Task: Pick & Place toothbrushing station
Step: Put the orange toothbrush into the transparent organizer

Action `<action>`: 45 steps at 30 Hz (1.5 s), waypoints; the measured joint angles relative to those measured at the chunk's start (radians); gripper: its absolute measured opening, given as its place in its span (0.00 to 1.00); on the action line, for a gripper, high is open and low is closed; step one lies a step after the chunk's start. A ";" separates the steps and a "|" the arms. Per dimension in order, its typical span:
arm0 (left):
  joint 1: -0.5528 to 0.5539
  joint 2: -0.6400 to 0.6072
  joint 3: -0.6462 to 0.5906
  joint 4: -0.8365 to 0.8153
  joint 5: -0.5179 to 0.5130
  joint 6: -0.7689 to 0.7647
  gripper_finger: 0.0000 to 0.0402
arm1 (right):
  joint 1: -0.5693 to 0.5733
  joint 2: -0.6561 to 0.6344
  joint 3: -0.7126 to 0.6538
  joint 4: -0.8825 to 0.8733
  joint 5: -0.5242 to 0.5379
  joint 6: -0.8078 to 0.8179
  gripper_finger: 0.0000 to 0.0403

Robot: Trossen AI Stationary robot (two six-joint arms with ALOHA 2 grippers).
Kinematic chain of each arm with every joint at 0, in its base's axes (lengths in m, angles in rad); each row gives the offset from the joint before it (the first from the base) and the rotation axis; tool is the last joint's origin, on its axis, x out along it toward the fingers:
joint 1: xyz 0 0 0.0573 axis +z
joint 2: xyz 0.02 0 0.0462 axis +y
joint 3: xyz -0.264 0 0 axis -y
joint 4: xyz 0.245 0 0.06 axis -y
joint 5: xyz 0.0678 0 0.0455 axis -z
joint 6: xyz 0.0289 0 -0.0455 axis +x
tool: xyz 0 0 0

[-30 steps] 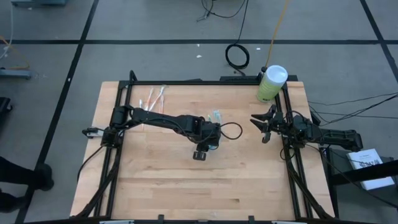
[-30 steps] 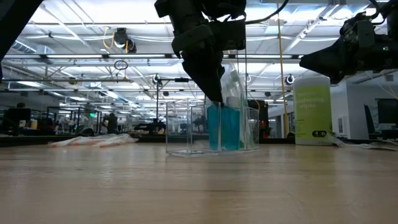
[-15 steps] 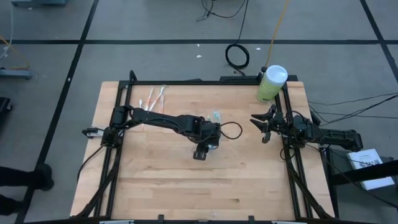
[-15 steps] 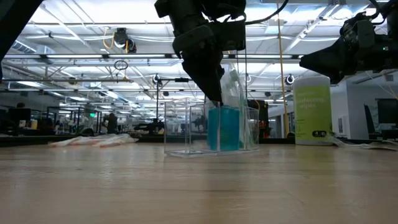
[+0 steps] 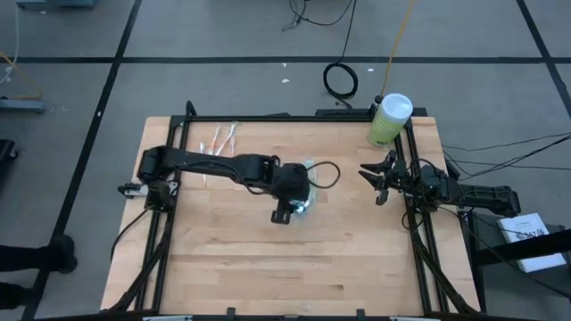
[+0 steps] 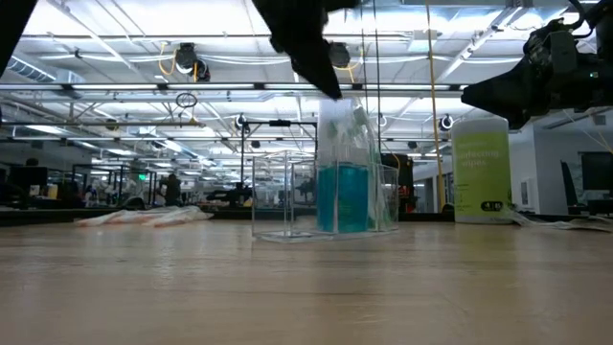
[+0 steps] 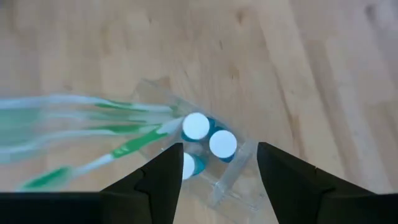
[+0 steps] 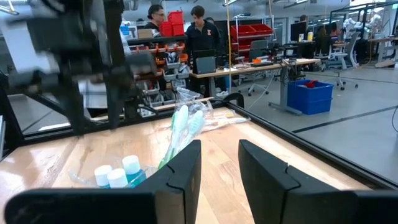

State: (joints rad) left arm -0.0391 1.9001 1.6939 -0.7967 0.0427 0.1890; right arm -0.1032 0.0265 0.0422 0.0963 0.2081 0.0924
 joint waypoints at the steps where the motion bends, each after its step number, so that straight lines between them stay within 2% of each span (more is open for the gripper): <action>1: 0.001 -0.021 0.000 -0.003 0.000 0.000 0.53 | 0.000 0.000 0.000 0.000 0.000 0.000 0.24; 8: 0.036 -0.183 -0.005 -0.045 0.005 -0.017 0.53 | 0.000 0.000 0.000 0.000 0.000 0.000 0.24; 12: 0.073 -0.293 -0.097 -0.007 0.009 -0.034 0.53 | 0.000 0.000 0.000 0.000 0.000 0.000 0.24; 19: 0.162 -0.553 -0.524 0.372 0.006 -0.113 0.53 | 0.000 0.000 0.000 0.001 0.000 0.000 0.24; 24: 0.224 -0.722 -0.809 0.584 -0.086 -0.228 0.53 | 0.000 0.000 0.000 0.000 0.000 0.000 0.24; 28: 0.259 -0.844 -0.992 0.719 -0.161 -0.296 0.53 | 0.000 0.000 0.001 0.000 0.000 0.000 0.24; 34: 0.263 -1.057 -1.207 0.927 -0.141 -0.320 0.53 | 0.000 0.000 0.001 0.000 0.000 0.000 0.24; 38: 0.263 -1.236 -1.268 0.863 -0.173 -0.321 0.53 | 0.000 0.000 0.001 0.000 0.000 0.000 0.24; 45: 0.260 -1.579 -1.266 0.556 -0.188 -0.347 0.53 | 0.000 0.000 0.001 0.000 0.000 0.000 0.24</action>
State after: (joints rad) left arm 0.2211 0.3207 0.4282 -0.2408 -0.1453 -0.1582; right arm -0.1032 0.0265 0.0429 0.0967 0.2081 0.0925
